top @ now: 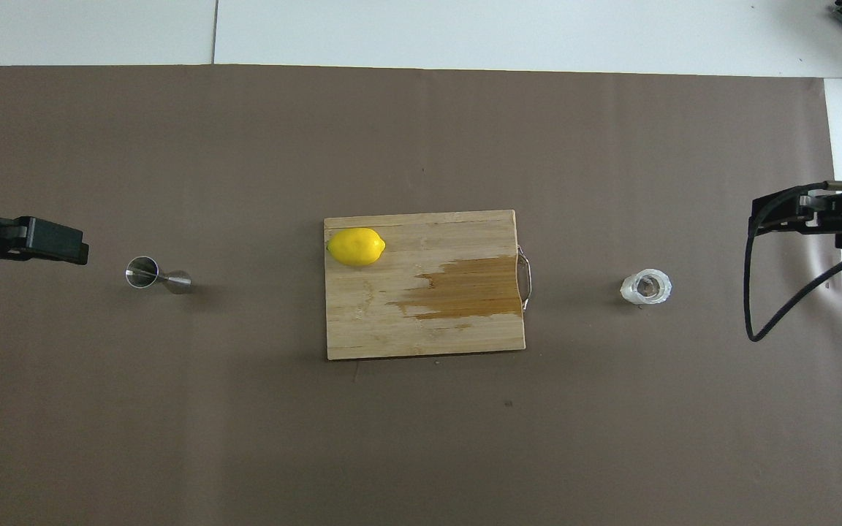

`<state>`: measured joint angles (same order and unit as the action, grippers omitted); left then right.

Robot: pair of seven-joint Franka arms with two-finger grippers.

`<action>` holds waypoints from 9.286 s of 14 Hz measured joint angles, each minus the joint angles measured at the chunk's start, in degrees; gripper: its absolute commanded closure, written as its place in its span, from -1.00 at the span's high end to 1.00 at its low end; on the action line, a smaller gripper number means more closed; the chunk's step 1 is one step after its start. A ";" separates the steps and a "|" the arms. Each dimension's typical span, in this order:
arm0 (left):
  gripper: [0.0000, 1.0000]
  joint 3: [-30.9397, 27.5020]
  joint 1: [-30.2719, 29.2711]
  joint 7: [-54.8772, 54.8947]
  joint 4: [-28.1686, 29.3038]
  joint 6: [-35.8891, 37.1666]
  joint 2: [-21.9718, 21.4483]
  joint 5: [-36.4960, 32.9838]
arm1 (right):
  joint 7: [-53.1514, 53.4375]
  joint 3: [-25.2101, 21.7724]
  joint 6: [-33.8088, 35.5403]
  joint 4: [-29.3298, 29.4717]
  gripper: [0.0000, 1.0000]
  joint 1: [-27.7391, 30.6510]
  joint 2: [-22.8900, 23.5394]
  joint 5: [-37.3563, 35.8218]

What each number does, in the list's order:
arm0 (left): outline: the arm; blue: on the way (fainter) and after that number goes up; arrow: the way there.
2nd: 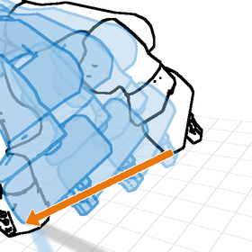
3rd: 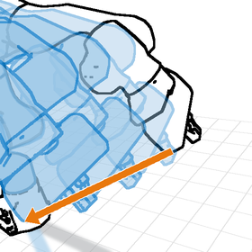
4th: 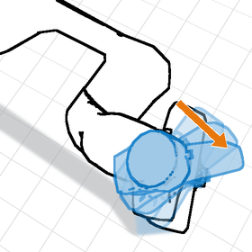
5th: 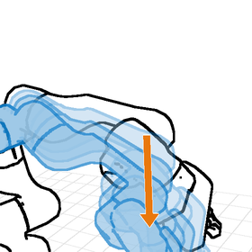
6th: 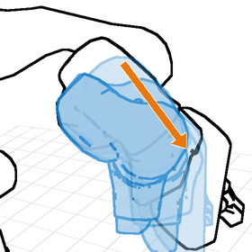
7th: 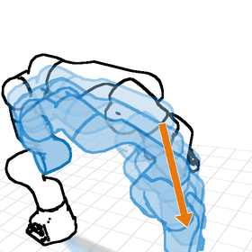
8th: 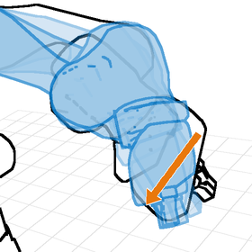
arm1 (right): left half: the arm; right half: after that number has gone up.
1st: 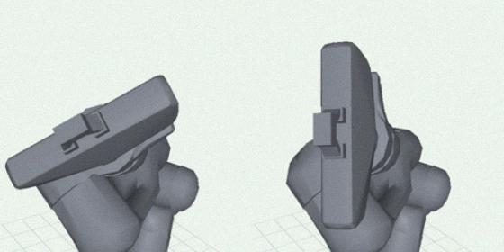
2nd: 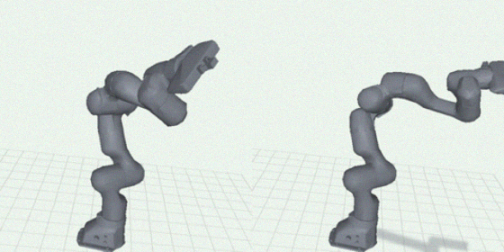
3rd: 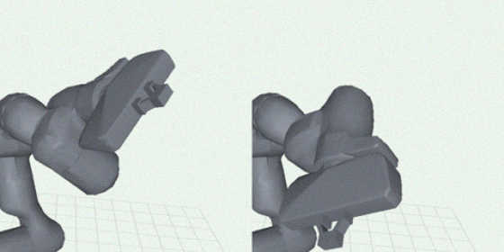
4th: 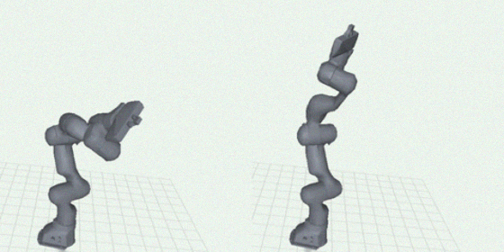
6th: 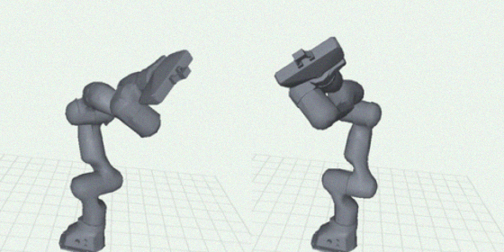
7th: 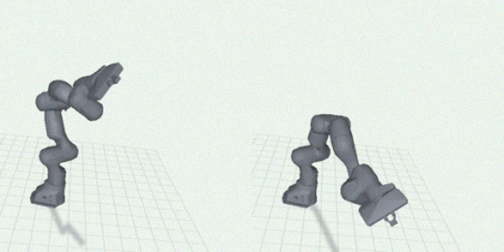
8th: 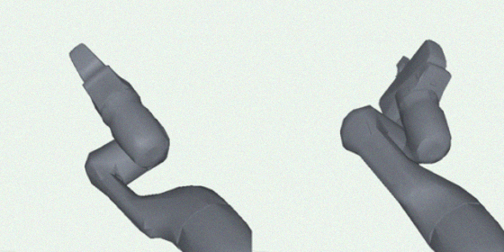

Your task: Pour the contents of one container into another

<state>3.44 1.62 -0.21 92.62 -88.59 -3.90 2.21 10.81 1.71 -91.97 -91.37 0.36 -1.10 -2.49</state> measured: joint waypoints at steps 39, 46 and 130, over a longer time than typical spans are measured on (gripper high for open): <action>1.00 -0.79 -18.49 -59.90 38.51 -29.97 4.12 55.65 | 0.00 -0.24 3.03 1.75 1.00 0.48 -0.22 0.00; 1.00 -0.07 -18.30 -60.14 42.69 -34.64 2.63 58.23 | 0.00 -0.24 3.04 1.75 1.00 0.48 -0.22 0.00; 1.00 9.58 39.12 -94.25 17.91 -94.52 20.05 86.28 | -23.50 -0.03 -3.97 -3.35 1.00 0.00 -1.07 0.11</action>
<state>13.02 40.74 -94.46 110.54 -183.11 16.15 88.49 -12.69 1.68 -95.94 -94.72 0.36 -2.17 -2.38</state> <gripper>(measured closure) 0.000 0.000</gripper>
